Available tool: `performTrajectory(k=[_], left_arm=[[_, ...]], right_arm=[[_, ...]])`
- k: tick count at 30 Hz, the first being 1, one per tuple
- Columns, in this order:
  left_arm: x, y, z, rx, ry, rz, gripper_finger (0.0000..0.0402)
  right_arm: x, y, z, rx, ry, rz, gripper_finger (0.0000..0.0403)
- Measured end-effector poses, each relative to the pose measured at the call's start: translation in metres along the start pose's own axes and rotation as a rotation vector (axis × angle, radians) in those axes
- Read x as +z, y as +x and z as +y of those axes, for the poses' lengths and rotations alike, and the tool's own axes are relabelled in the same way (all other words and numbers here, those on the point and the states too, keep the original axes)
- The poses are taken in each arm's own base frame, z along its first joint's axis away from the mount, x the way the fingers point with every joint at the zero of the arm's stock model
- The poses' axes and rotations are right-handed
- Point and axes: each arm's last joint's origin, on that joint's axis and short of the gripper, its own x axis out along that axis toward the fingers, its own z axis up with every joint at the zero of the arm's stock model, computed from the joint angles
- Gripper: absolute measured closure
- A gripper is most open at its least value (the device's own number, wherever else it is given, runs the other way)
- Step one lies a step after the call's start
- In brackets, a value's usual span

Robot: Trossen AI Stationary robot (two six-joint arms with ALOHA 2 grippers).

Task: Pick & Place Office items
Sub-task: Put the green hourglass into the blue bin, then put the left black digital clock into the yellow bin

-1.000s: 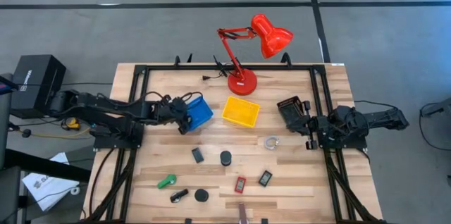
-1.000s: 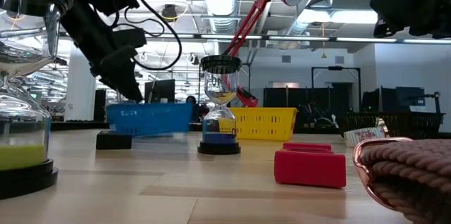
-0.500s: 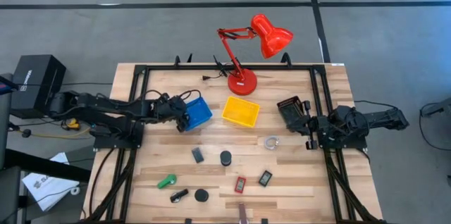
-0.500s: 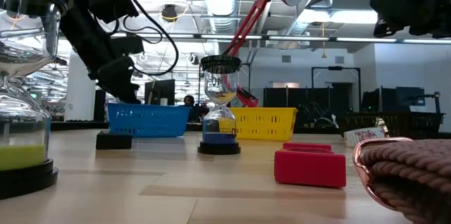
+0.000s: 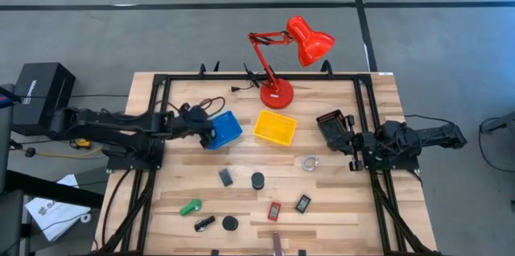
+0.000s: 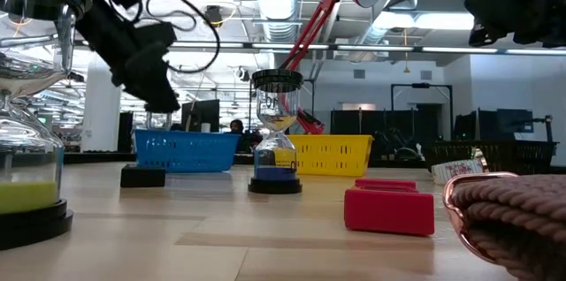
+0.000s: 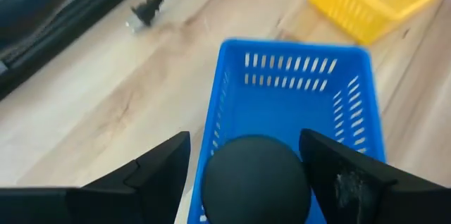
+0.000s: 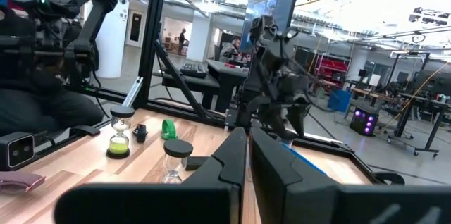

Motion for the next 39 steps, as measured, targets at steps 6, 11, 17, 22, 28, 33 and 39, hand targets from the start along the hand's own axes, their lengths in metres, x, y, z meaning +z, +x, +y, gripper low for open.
performTrajectory(k=[6, 11, 17, 22, 28, 33, 39], left_arm=[[0.008, -0.02, 0.008, -0.035, -0.058, -0.11, 0.0139], [0.016, -0.036, 0.01, -0.086, -0.108, -0.219, 0.0141], [0.019, -0.043, 0.001, -0.158, -0.101, -0.277, 0.0152], [0.017, -0.046, -0.015, -0.252, -0.063, -0.293, 0.0164], [0.013, -0.047, -0.042, -0.442, 0.0, -0.278, 0.0171], [0.014, -0.045, -0.068, -0.566, 0.045, -0.339, 0.0171], [0.012, -0.038, -0.096, -0.675, 0.22, -0.436, 0.0172]], right_arm=[[0.0, 0.0, 0.0, 0.0, 0.0, 0.0, 0.039], [0.0, 0.0, 0.0, 0.0, 0.0, 0.0, 0.039], [0.0, 0.0, 0.0, -0.002, 0.0, -0.001, 0.039], [0.0, 0.0, 0.0, -0.002, 0.0, 0.0, 0.0391], [0.0, 0.0, 0.0, -0.002, 0.0, 0.0, 0.0391], [0.0, 0.0, 0.0, -0.003, 0.0, -0.001, 0.0391], [0.0, 0.0, 0.0, -0.003, 0.009, 0.0, 0.0391]])
